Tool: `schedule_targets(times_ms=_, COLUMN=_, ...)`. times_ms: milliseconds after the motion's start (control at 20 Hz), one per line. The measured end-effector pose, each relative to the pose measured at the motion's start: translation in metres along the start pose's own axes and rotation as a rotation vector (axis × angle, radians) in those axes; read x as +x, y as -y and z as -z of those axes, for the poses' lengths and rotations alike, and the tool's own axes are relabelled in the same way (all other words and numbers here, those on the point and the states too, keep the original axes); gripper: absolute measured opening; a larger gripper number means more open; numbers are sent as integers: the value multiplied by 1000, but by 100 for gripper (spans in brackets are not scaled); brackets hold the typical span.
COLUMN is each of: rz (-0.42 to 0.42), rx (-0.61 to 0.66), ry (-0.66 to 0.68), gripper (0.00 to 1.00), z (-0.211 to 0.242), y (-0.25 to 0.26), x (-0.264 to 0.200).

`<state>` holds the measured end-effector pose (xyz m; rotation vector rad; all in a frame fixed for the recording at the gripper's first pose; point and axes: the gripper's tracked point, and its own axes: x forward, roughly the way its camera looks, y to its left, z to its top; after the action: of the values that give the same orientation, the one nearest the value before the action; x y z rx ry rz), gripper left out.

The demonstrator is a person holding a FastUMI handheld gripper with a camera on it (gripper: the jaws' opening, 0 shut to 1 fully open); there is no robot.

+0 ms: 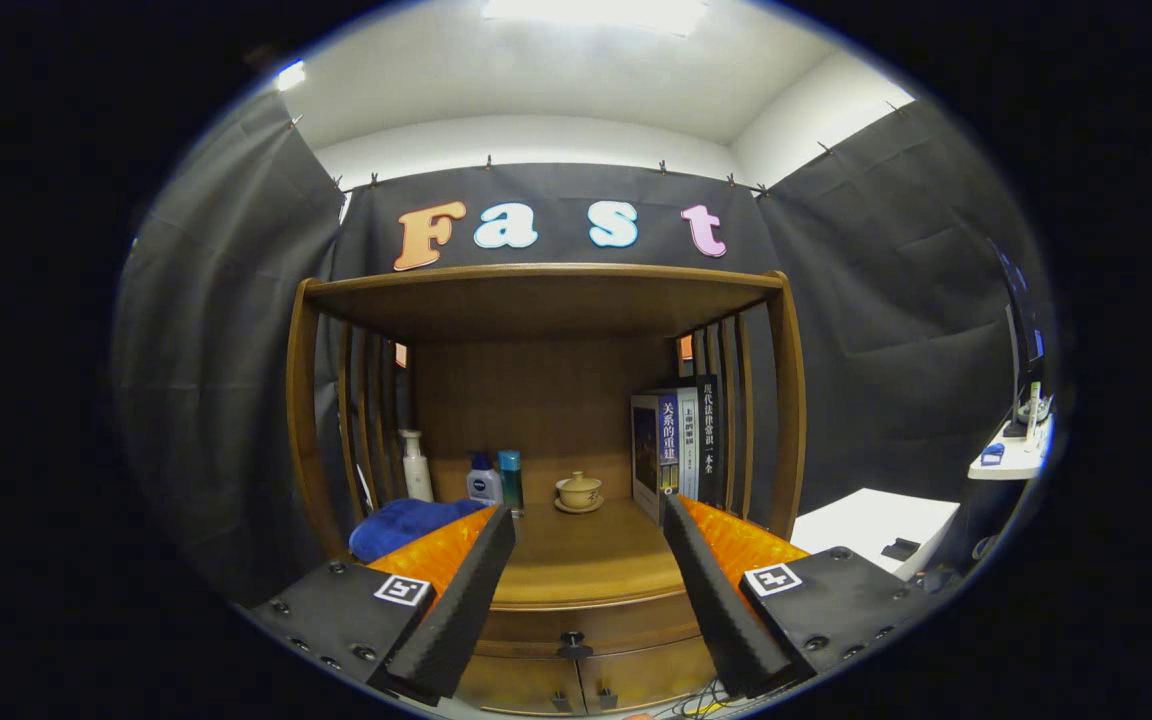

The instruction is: Pull open the drawer, take out the items inside it, and place them on the countertop above the cabinet.

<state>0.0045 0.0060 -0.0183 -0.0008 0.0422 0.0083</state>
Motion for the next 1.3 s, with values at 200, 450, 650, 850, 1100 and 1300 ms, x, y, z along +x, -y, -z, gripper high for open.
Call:
schedule_targets(times_ms=200, rz=-7, rx=-2, ry=-19, gripper=98, z=14, y=-2, x=7)
schedule_targets(times_ms=450, rz=-23, rx=22, ry=-59, gripper=98, z=40, y=-4, x=17)
schedule_targets(times_ms=650, rz=-23, rx=27, ry=-87, gripper=98, z=65, y=0, x=28)
schedule_targets(times_ms=850, rz=-13, rx=9, ry=-106, gripper=98, z=94, y=2, x=44)
schedule_targets(times_ms=1100, rz=-18, rx=23, ry=-135, gripper=98, z=137, y=4, x=66)
schedule_targets(times_ms=1300, rz=-23, rx=16, ry=-115, gripper=98, z=165, y=4, x=75)
